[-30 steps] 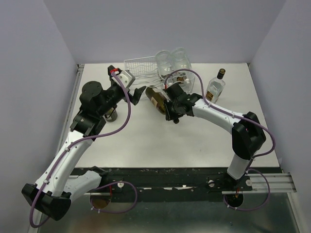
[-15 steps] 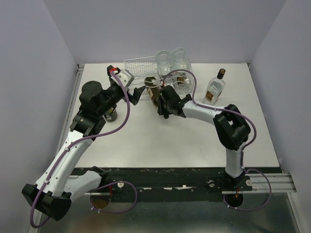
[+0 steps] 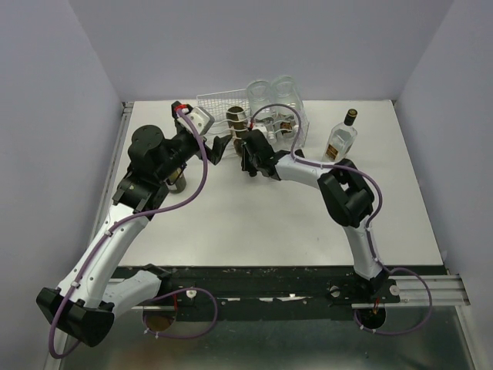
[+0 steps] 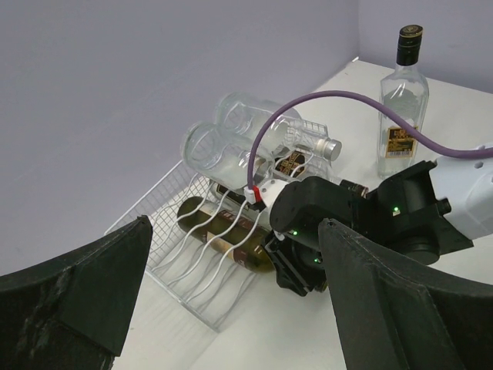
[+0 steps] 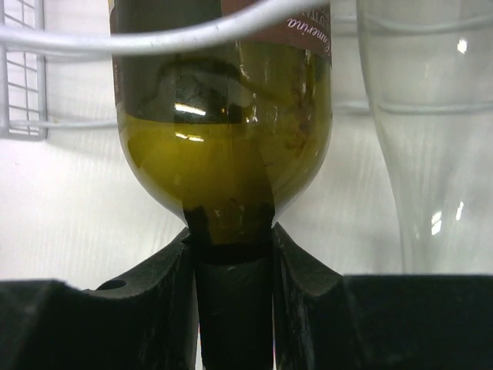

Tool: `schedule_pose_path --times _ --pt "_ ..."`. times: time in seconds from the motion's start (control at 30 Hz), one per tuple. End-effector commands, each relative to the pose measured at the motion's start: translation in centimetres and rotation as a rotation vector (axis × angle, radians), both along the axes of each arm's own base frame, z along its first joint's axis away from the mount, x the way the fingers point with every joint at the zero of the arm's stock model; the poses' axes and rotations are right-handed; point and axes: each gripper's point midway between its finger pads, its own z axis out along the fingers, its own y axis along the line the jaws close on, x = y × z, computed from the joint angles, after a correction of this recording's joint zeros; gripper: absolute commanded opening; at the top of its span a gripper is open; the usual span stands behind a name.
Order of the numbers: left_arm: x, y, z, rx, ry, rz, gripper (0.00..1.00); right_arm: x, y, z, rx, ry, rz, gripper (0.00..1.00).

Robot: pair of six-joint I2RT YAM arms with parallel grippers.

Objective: Put the wine bottle on the wine rack

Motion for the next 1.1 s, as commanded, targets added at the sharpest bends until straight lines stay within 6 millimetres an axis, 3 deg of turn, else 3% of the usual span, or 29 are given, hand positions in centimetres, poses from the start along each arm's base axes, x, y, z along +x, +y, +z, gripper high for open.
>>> schedule_pose_path --times 0.0,0.17,0.3,0.4,0.67,0.83,1.07 --pt "-0.4 0.3 0.9 -0.011 -0.013 -0.001 0.99 5.7 3.1 9.8 0.194 -0.27 -0.082 0.01" --pt "-0.6 0.5 0.8 -0.009 -0.014 0.005 0.99 6.6 3.8 9.6 0.206 -0.251 -0.103 0.01" --pt "-0.8 0.8 0.9 -0.003 -0.018 0.016 0.99 6.6 3.7 8.8 0.186 -0.206 -0.125 0.13" --pt "-0.7 0.8 0.6 -0.001 -0.013 0.021 0.99 6.4 3.7 8.6 0.184 -0.187 -0.133 0.31" --pt "-0.7 1.2 0.5 0.014 -0.016 0.034 0.99 5.3 4.2 7.6 0.17 -0.106 -0.086 0.48" --pt "-0.7 1.5 0.4 0.02 -0.021 0.054 0.99 4.8 4.1 6.7 0.145 -0.061 -0.075 0.66" --pt "-0.6 2.6 1.1 0.005 -0.047 0.11 0.99 3.5 2.9 7.4 0.113 -0.038 -0.077 0.73"
